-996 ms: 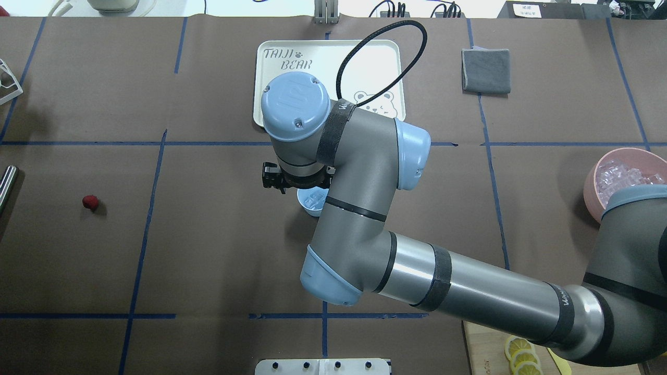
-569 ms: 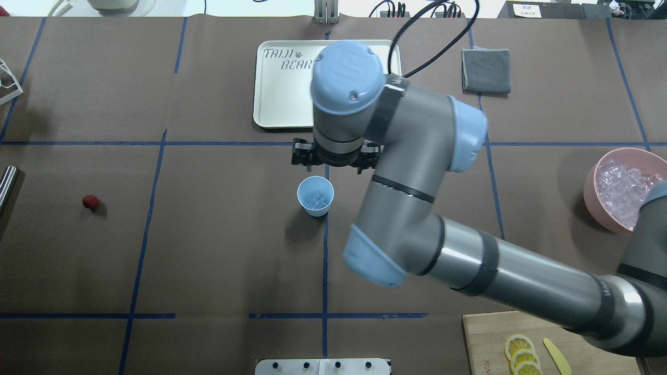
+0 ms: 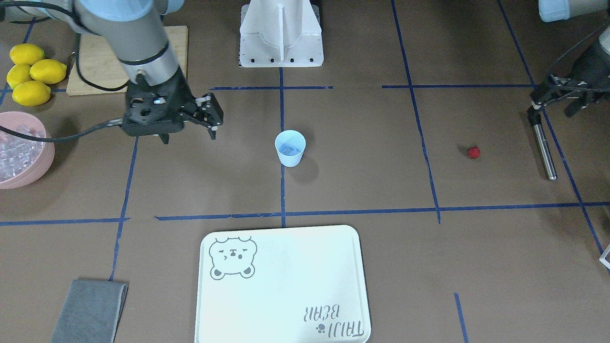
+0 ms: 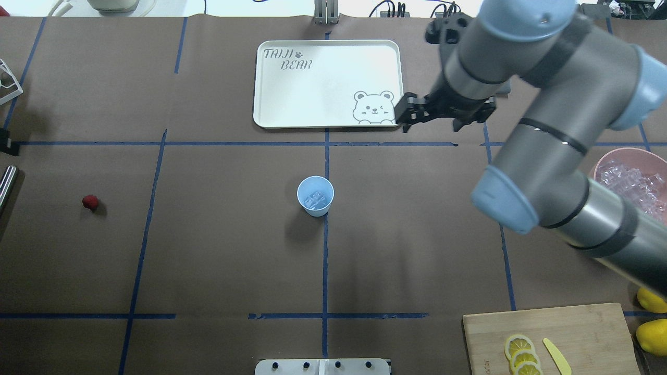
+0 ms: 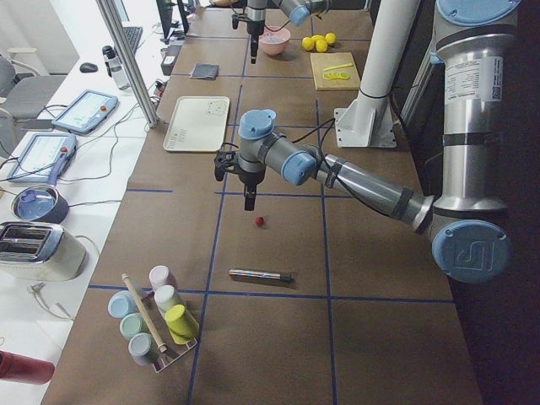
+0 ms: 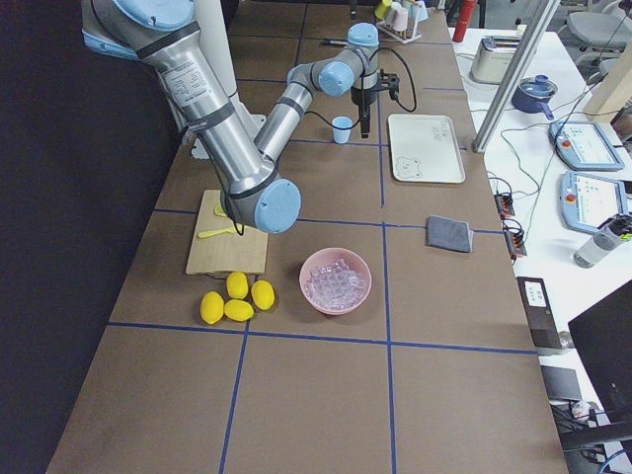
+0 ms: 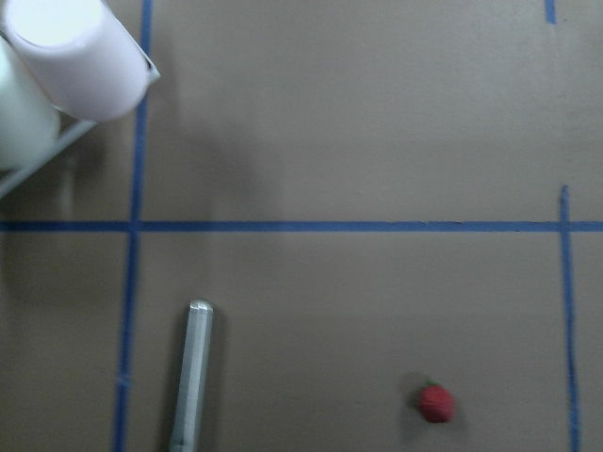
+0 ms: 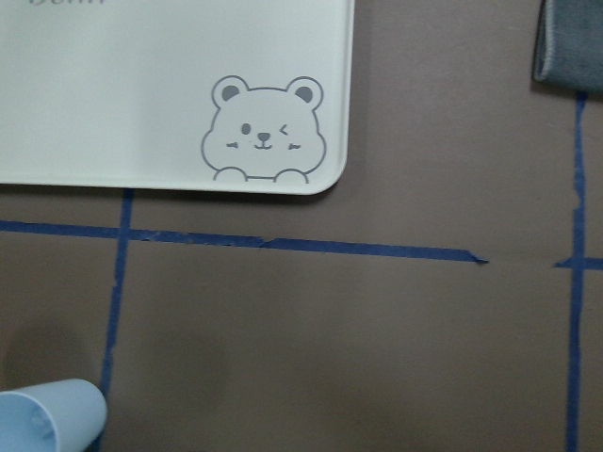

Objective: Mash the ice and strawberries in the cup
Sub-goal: 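Move the right gripper back toward the ice bowl while the left gripper approaches the strawberry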

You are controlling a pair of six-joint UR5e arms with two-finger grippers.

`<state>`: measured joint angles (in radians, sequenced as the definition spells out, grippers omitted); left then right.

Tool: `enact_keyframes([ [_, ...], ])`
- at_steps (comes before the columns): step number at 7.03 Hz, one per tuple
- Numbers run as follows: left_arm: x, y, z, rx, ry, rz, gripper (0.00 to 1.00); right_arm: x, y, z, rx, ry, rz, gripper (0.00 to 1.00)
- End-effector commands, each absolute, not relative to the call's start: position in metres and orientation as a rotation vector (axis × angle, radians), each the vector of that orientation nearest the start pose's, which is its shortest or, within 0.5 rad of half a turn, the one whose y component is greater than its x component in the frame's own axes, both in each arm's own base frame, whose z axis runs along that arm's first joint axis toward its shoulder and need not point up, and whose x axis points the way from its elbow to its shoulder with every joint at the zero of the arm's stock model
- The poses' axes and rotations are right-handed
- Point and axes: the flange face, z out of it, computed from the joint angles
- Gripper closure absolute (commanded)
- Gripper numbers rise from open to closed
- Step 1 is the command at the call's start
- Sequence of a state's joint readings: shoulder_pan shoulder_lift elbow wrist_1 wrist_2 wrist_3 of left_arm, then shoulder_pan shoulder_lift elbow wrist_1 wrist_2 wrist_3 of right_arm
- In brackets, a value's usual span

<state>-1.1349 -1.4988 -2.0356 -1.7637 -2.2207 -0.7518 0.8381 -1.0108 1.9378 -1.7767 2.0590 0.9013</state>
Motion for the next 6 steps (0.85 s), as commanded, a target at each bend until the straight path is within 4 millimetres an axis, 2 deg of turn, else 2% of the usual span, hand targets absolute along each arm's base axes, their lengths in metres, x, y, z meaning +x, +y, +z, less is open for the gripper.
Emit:
enact_keyframes([
  [1, 0.196, -0.430, 0.439, 0.139, 0.810, -0.123, 0.03, -0.250, -0.512, 0.269, 0.152, -0.824, -0.097, 0.01],
  [2, 0.221, -0.431, 0.445, 0.160, 0.806, -0.109, 0.03, -0.203, -0.521, 0.304, 0.150, -0.820, -0.134, 0.01],
  [4, 0.268, -0.448, 0.478, 0.195, 0.848, -0.136, 0.02, -0.120, -0.526, 0.365, 0.180, -0.782, -0.192, 0.01],
  [5, 0.279, -0.449, 0.499, 0.199, 0.844, -0.145, 0.02, -0.079, -0.520, 0.401, 0.168, -0.801, -0.211, 0.01],
  [6, 0.282, -0.447, 0.518, 0.204, 0.816, -0.149, 0.02, -0.059, -0.516, 0.417, 0.173, -0.808, -0.225, 0.01],
])
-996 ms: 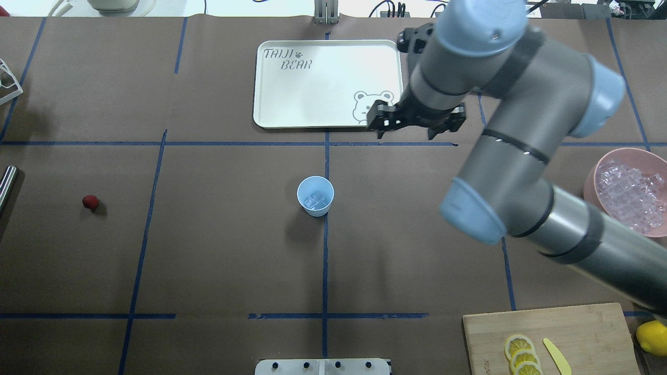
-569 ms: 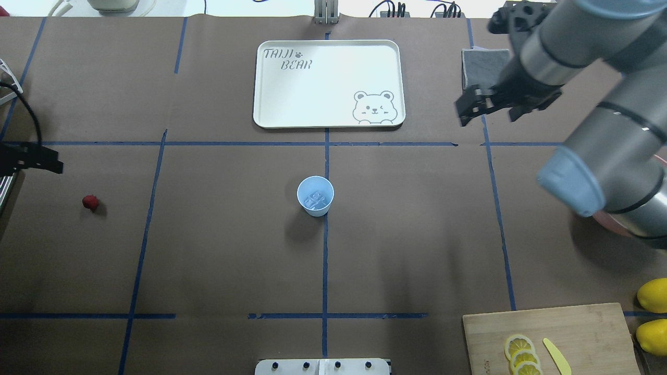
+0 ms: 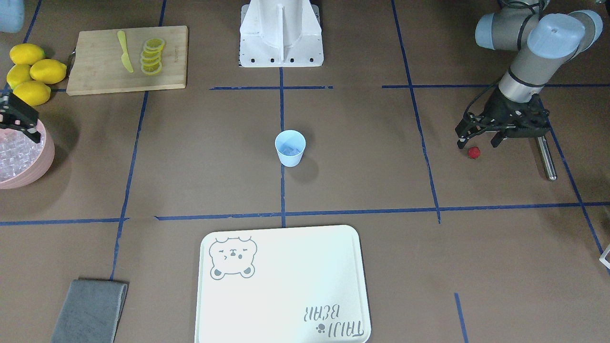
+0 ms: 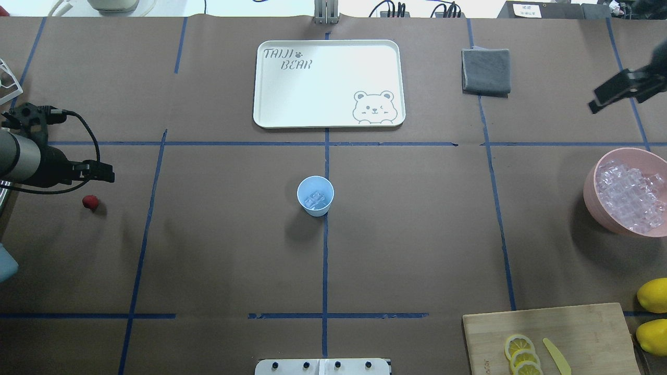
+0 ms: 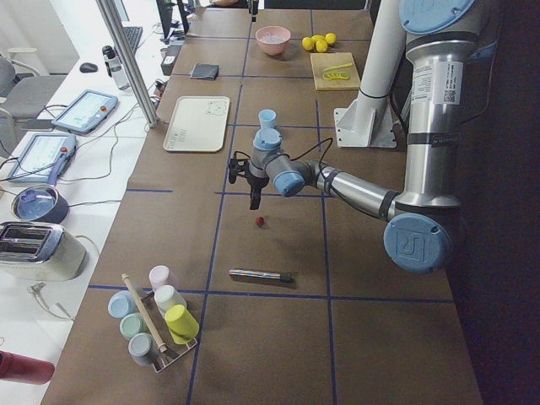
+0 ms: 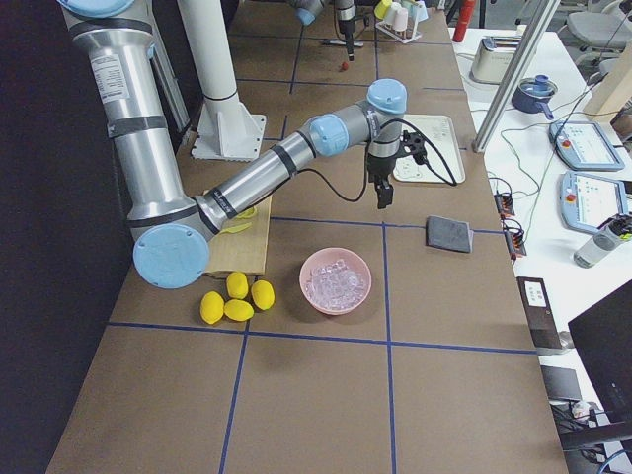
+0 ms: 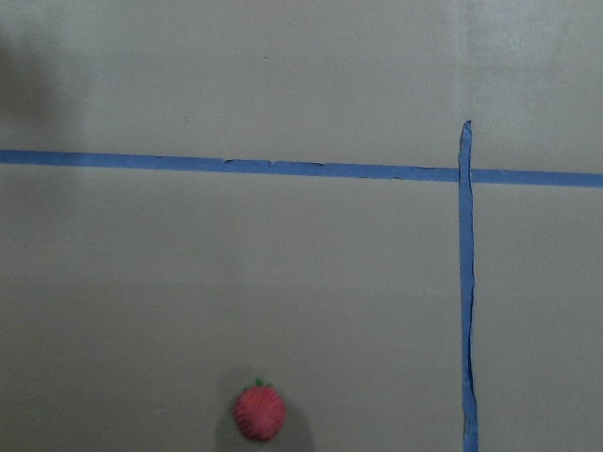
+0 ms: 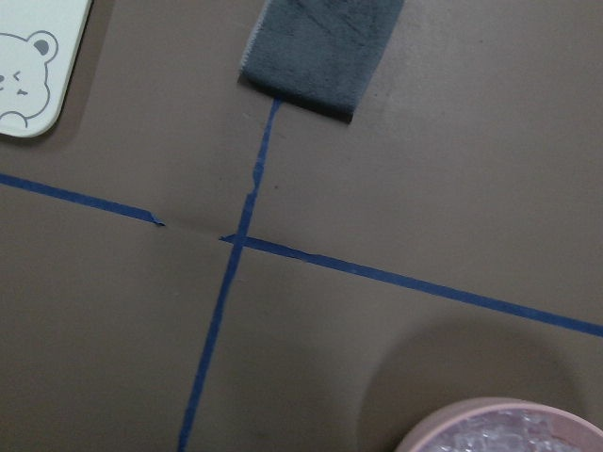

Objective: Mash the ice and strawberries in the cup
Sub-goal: 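Lower the left gripper and grasp the red strawberry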

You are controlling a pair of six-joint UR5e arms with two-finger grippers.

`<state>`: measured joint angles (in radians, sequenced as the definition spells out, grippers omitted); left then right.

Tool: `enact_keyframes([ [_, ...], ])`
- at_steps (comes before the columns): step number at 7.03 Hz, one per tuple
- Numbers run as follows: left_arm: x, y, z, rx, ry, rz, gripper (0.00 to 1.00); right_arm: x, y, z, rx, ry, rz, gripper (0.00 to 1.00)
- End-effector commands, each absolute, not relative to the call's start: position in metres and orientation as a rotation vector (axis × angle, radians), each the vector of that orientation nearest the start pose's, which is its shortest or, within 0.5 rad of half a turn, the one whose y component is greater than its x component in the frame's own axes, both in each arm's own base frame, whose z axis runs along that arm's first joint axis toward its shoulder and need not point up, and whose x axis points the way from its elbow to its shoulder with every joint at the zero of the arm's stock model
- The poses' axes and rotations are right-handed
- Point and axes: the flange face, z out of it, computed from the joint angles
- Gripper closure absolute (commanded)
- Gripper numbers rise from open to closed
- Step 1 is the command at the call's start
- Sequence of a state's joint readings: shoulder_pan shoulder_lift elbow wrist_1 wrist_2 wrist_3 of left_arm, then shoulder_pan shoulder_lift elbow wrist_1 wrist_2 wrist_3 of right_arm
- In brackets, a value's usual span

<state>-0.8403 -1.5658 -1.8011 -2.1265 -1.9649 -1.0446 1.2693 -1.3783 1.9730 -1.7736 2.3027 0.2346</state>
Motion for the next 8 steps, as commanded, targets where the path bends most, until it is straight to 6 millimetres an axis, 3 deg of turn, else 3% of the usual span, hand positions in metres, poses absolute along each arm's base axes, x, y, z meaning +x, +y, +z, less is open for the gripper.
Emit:
enact_keyframes([
  [1, 0.284, -0.447, 0.533, 0.207, 0.821, -0.148, 0.02, -0.047, -0.511, 0.430, 0.162, -0.806, -0.213, 0.01],
  [3, 0.287, -0.441, 0.547, 0.192, 0.812, -0.143, 0.01, -0.046, -0.510, 0.435, 0.157, -0.803, -0.215, 0.01],
  [8, 0.290, -0.439, 0.557, 0.174, 0.797, -0.139, 0.01, -0.046, -0.510, 0.436, 0.155, -0.803, -0.213, 0.01],
])
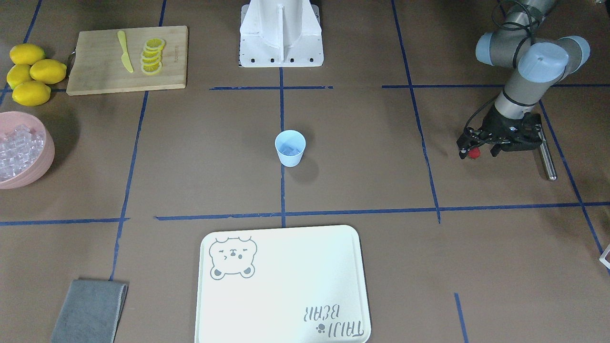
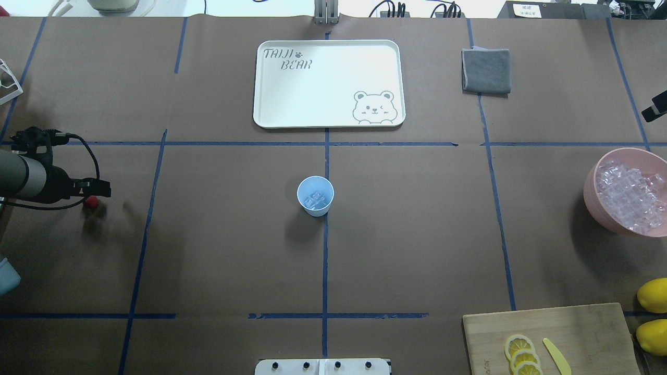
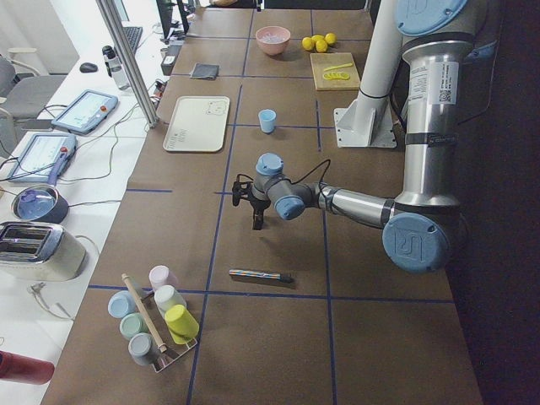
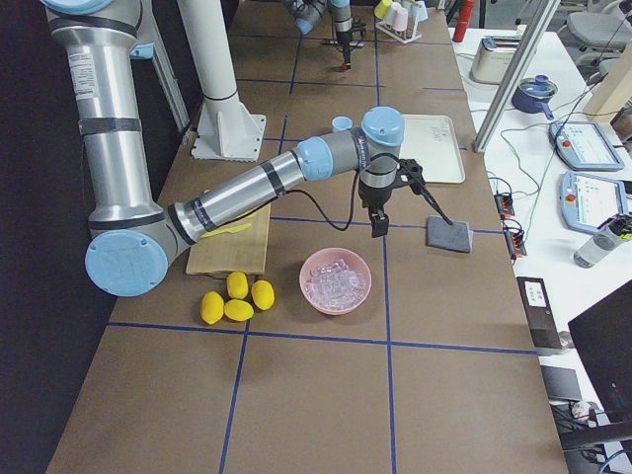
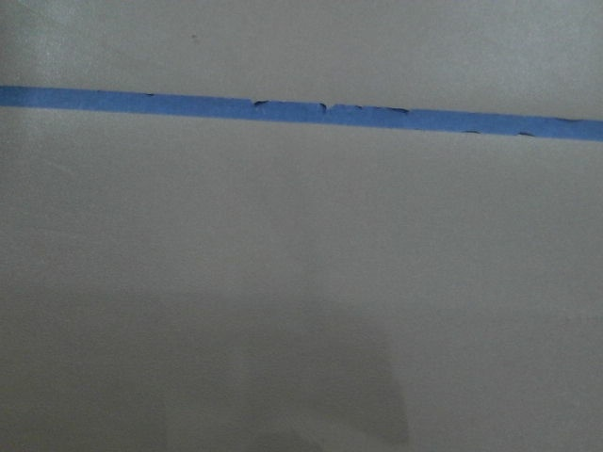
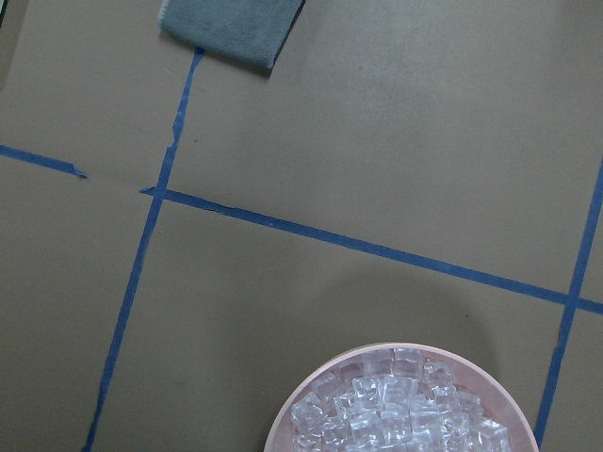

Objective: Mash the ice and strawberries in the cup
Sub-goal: 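Lower the left gripper and grasp the red strawberry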

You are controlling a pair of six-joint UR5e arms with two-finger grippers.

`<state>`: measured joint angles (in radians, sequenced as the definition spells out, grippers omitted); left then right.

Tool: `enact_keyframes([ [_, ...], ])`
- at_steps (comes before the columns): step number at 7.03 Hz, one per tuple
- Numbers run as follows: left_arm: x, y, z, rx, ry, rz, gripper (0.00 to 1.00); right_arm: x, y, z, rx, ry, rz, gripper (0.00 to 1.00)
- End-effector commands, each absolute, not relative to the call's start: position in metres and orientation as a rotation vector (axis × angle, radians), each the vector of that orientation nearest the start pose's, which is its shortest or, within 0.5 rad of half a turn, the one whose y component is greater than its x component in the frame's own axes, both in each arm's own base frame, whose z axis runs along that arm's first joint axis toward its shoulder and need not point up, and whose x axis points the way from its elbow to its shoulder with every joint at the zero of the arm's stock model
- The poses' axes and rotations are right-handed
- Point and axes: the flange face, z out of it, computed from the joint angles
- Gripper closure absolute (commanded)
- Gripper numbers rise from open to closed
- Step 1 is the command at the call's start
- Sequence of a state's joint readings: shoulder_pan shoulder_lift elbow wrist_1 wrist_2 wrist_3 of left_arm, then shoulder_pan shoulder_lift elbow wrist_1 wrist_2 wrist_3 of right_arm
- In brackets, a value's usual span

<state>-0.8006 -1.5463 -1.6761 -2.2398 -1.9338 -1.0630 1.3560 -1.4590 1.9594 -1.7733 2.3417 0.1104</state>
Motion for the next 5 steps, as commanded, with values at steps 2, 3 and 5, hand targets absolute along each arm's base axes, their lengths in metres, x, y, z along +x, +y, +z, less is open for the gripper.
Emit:
enact_keyframes([
  [2, 0.2969, -0.4345, 0.5575, 0.168, 0.796, -0.126, 0.01, -0.0458, -0.5103, 0.4351, 0.154, -0.802, -0.208, 0.01],
  [3, 0.2976, -0.4340, 0.5575, 0.168, 0.796, -0.124, 0.02, -0.0458, -0.5103, 0.4351, 0.154, -0.802, -0.208, 0.01],
  [5, 0.2972, -0.4336, 0.5585, 0.165, 0.794, -0.126, 0.14, -0.0458, -0.5103, 0.4351, 0.154, -0.802, -0.208, 0.01],
])
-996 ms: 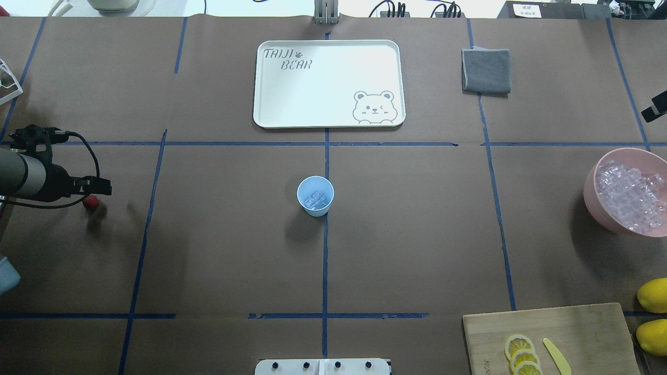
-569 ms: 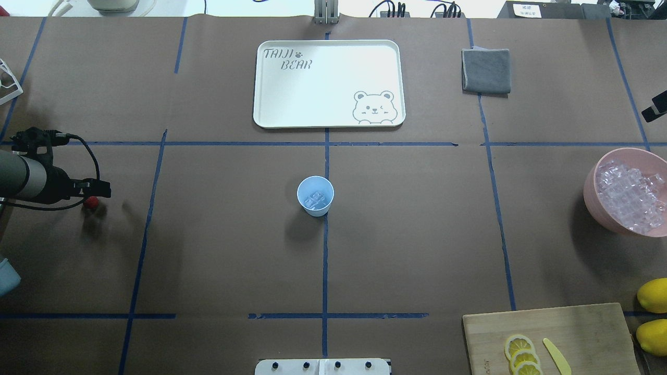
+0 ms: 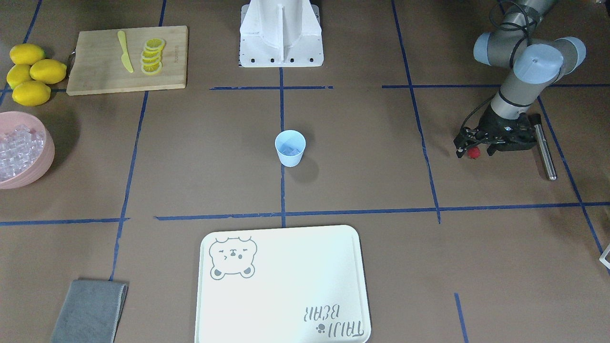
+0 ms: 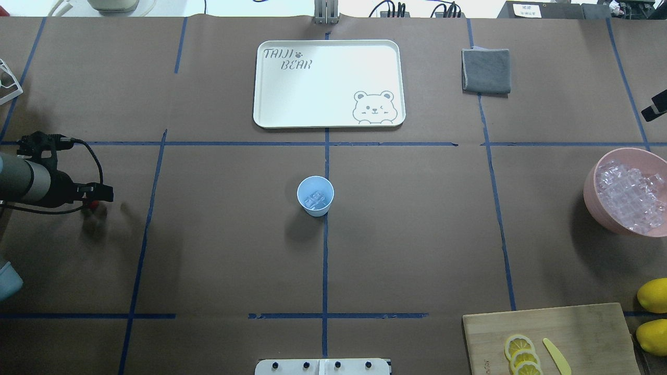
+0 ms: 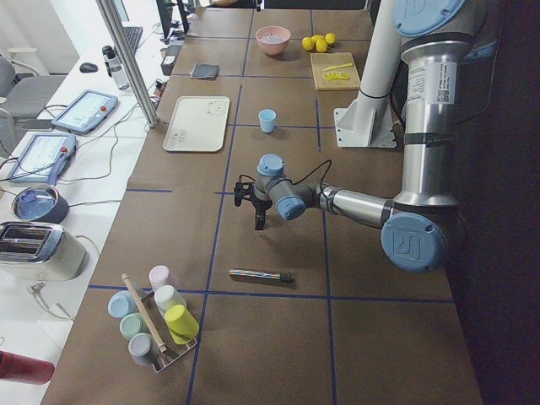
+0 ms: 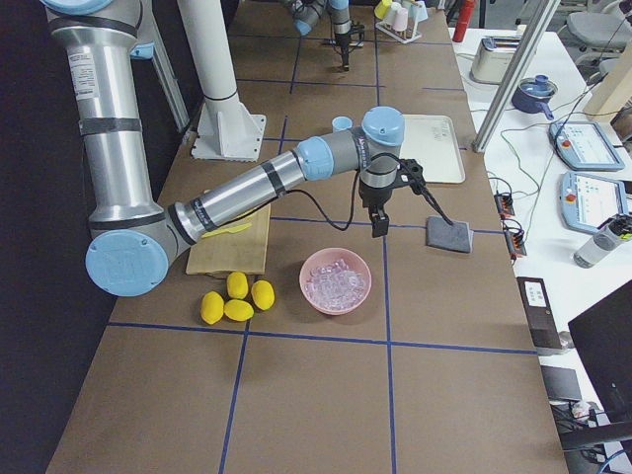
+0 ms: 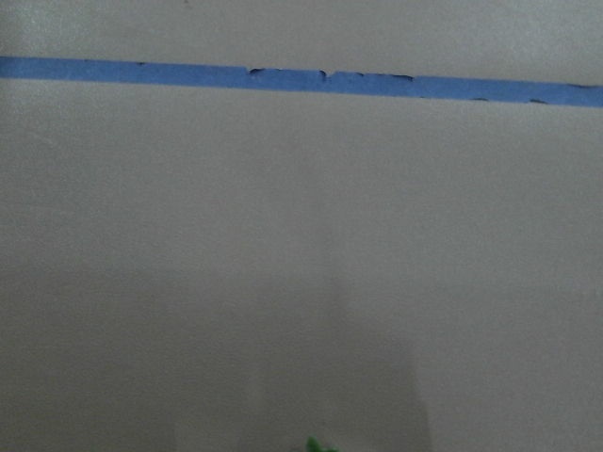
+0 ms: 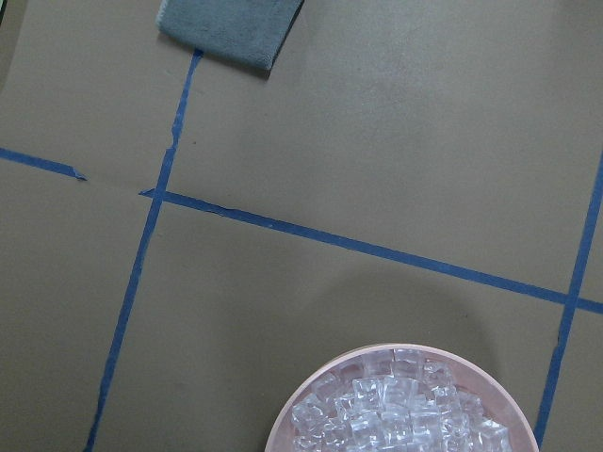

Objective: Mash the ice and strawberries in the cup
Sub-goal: 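Lower the left gripper and grasp the red strawberry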

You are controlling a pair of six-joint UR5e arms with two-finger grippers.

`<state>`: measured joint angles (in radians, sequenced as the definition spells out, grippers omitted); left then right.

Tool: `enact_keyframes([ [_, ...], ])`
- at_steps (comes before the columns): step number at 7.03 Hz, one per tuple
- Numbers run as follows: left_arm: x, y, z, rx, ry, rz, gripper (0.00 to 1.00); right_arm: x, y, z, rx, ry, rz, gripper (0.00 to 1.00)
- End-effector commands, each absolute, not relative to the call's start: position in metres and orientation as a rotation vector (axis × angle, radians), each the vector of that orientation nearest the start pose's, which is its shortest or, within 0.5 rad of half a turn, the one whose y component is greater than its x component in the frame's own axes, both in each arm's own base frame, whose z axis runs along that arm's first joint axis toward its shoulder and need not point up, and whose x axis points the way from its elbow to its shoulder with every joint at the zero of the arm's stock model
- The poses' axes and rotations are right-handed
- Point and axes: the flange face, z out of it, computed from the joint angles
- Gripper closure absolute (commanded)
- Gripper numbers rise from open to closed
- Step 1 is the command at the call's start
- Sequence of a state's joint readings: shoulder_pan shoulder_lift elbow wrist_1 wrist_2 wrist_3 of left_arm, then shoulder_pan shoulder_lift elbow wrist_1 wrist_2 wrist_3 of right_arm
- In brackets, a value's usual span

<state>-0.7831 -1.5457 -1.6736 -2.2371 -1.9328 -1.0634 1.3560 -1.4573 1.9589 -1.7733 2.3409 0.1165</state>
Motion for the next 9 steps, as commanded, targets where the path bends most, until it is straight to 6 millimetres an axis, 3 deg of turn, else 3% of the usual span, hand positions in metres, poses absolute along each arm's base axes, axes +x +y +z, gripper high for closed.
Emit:
enact_keyframes([
  [1, 0.297, -0.433, 0.558, 0.164, 0.795, -0.126, 0.28, -0.046, -0.511, 0.433, 0.158, -0.804, -0.208, 0.01],
  [2, 0.297, -0.434, 0.559, 0.163, 0.794, -0.128, 0.39, -0.045, -0.511, 0.432, 0.159, -0.804, -0.206, 0.01],
  [5, 0.290, -0.427, 0.557, 0.162, 0.798, -0.122, 0.92, -0.045, -0.511, 0.432, 0.160, -0.804, -0.207, 0.01],
  [7, 0.279, -0.422, 0.526, 0.123, 0.854, -0.105, 1.00, -0.034, -0.512, 0.436, 0.166, -0.801, -0.196, 0.01],
  [8, 0.272, -0.427, 0.497, 0.121, 0.862, -0.116, 1.00, -0.018, -0.514, 0.445, 0.165, -0.797, -0.174, 0.01],
  [9, 0.273, -0.428, 0.456, 0.098, 0.845, -0.122, 1.00, 0.005, -0.512, 0.475, 0.160, -0.798, -0.194, 0.01],
])
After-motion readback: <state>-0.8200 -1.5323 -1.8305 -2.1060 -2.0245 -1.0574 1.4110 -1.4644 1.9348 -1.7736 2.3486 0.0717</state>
